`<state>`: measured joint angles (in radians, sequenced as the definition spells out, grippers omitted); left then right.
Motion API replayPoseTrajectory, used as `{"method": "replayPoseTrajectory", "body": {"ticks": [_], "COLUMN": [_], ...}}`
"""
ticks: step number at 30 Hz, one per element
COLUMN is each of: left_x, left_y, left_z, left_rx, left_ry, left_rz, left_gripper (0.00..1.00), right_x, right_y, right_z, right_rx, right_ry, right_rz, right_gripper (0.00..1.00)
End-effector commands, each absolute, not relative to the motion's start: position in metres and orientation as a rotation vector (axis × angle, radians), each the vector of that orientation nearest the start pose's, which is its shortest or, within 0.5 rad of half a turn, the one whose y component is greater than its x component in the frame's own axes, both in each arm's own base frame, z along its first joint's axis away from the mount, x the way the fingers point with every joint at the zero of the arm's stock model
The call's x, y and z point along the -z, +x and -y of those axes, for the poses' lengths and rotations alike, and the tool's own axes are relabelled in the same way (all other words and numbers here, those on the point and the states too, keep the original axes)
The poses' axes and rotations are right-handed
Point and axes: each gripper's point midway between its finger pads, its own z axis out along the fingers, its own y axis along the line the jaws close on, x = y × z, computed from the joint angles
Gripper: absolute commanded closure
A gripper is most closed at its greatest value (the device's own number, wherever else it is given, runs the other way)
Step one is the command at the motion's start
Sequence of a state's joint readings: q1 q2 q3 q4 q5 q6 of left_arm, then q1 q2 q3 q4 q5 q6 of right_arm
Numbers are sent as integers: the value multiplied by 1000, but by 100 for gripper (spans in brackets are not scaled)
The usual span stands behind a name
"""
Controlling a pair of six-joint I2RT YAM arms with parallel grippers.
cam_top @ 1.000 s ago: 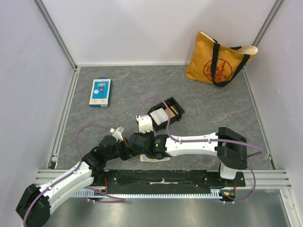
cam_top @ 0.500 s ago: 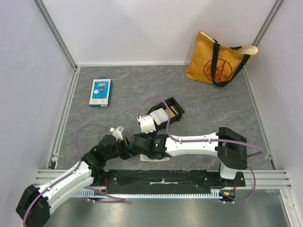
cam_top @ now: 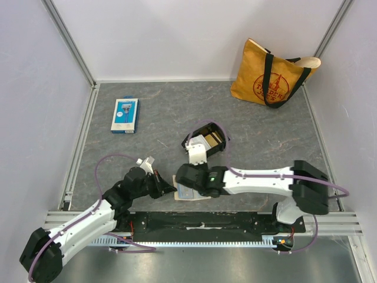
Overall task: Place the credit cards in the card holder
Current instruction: Insert the credit card into the card holder.
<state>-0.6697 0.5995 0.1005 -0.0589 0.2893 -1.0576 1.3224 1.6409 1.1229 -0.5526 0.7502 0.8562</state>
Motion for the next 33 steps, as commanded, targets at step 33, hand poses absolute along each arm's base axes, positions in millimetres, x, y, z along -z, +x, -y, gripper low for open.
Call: {"method": "replayPoseTrajectory", "body": {"ticks": [33], "left_x": [-25], "left_y": [126], "left_z": [198], "left_rx": [1080], "left_ry": [-290], "left_rz": [-2503], "left_gripper": [98], "right_x": [-69], "right_y": [155], "right_z": [-269], "right_rx": [-505], "right_ry": [-60], "right_rz": [-2454], "right_gripper": [100]}}
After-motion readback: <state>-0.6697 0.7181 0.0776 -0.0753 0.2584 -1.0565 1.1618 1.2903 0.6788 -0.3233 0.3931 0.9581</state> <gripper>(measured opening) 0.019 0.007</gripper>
